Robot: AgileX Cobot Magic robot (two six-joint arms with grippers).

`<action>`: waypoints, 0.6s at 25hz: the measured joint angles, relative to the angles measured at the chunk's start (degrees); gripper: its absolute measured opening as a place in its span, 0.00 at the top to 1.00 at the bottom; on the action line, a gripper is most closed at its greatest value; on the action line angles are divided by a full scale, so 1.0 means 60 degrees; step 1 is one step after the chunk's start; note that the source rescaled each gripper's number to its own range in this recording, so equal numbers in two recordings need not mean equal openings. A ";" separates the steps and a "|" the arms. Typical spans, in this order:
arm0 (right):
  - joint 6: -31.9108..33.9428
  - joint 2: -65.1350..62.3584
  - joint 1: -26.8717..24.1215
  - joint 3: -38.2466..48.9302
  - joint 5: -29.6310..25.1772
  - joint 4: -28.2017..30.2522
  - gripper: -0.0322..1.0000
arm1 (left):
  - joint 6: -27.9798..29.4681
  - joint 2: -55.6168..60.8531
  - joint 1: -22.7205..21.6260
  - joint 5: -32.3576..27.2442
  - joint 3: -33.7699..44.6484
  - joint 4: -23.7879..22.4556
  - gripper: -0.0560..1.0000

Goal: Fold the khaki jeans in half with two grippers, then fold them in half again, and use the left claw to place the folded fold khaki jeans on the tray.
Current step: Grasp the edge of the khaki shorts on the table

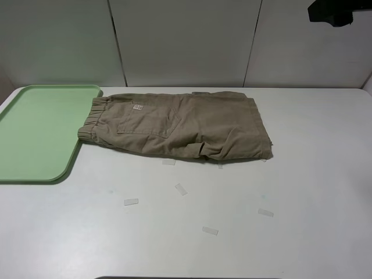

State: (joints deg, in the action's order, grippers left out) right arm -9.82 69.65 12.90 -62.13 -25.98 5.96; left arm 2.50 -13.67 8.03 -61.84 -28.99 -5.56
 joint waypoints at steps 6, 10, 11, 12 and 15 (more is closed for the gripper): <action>0.0000 0.0000 0.0000 0.0000 0.0000 0.0000 0.16 | -0.0025 0.0000 0.0000 0.0132 0.0073 0.0206 0.13; 0.0000 0.0000 0.0000 0.0000 0.0000 0.0000 0.16 | -0.0025 0.0008 0.0000 0.0132 0.0073 0.0284 0.13; 0.0000 0.0000 0.0000 0.0000 0.0000 0.0000 0.16 | -0.0025 0.0009 0.0000 0.0132 0.0073 0.0306 0.13; 0.0000 0.0000 0.0000 0.0000 0.0000 0.0000 0.16 | -0.0025 0.0015 0.0000 0.0132 0.0073 0.0317 0.13; 0.0000 0.0000 0.0000 0.0000 0.0000 0.0000 0.16 | -0.0025 0.0164 0.0000 0.0162 0.0073 0.0317 0.13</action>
State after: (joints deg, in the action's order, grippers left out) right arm -9.82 69.65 12.90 -62.13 -25.98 5.96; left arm 2.35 -12.69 8.03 -60.87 -28.55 -3.66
